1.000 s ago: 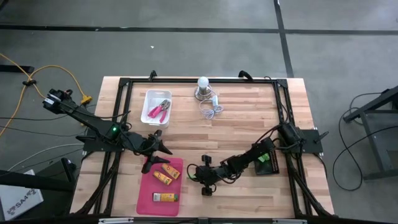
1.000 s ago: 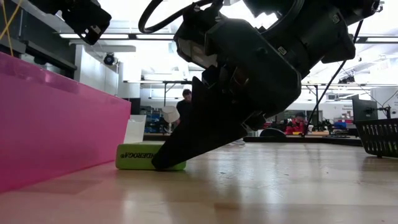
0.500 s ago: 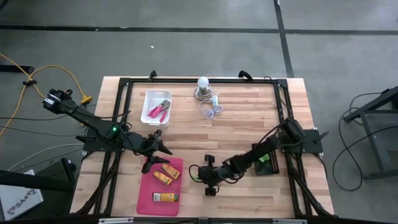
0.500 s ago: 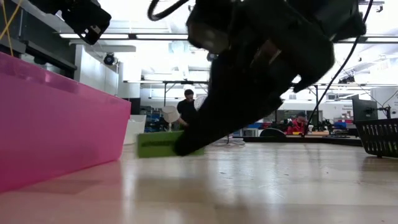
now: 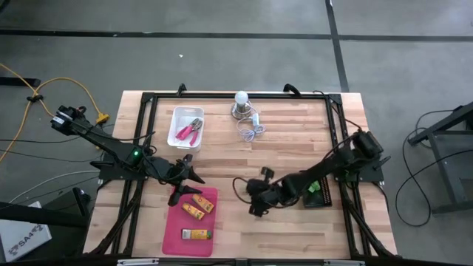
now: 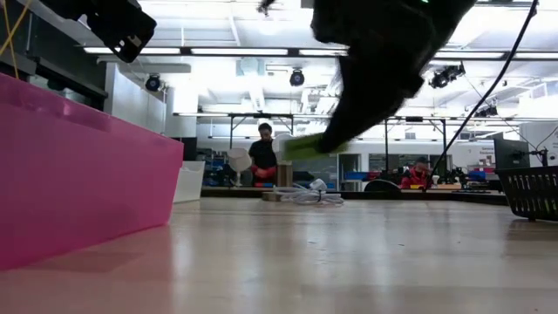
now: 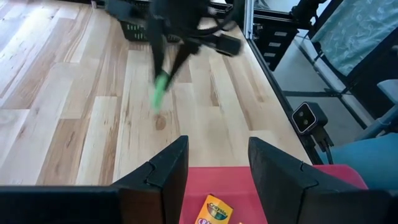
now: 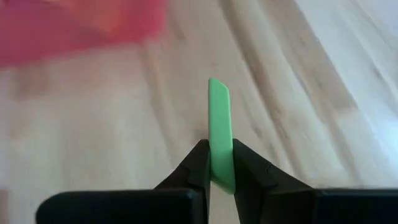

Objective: Pick & Place School Supplies
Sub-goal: Put the green eraser into the black bin

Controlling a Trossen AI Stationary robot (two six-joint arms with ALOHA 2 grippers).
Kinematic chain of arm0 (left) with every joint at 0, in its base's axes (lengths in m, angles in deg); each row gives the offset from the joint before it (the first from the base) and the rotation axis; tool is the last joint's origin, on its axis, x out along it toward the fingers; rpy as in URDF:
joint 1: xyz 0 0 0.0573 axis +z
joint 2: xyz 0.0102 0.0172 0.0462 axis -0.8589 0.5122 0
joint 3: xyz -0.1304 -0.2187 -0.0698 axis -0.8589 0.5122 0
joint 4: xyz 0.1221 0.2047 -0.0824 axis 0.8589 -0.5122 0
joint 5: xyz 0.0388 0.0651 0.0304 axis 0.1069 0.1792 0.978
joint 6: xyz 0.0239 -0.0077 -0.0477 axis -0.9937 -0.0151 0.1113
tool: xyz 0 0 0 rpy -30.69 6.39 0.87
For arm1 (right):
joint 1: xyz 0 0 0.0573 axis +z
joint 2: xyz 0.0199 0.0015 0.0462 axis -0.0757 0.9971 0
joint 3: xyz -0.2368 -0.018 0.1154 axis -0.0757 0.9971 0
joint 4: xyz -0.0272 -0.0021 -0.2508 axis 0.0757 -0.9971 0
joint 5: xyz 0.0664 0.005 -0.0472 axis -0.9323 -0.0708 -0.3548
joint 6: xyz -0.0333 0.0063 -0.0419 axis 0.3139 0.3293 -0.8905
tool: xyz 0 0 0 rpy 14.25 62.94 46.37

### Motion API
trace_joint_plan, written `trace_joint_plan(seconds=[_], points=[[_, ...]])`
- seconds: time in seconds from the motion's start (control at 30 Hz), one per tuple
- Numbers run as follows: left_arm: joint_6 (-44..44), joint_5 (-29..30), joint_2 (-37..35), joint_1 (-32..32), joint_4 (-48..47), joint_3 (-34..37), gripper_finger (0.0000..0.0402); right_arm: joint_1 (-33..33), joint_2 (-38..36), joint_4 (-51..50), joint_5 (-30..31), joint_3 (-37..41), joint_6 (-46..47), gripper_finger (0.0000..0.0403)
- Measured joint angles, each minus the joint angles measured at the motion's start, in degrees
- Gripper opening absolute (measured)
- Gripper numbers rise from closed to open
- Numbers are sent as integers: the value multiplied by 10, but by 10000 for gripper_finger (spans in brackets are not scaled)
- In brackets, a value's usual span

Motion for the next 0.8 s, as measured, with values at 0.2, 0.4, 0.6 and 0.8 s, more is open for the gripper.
trace_joint_plan(seconds=[0.2, 0.4, 0.6, 0.8], points=[[0, 0, 0, 0, 0, 0, 161, 2, -33, -149, 19, 1, 84, 33], [0, 0, 0, 0, 0, 0, 161, 20, -65, -255, 25, 1, 144, 33], [0, 0, 0, 0, 0, 0, 161, 60, -98, -406, 53, 1, 262, 33], [0, 0, 0, 0, 0, 0, 161, 117, -120, -514, 60, 1, 389, 33]])
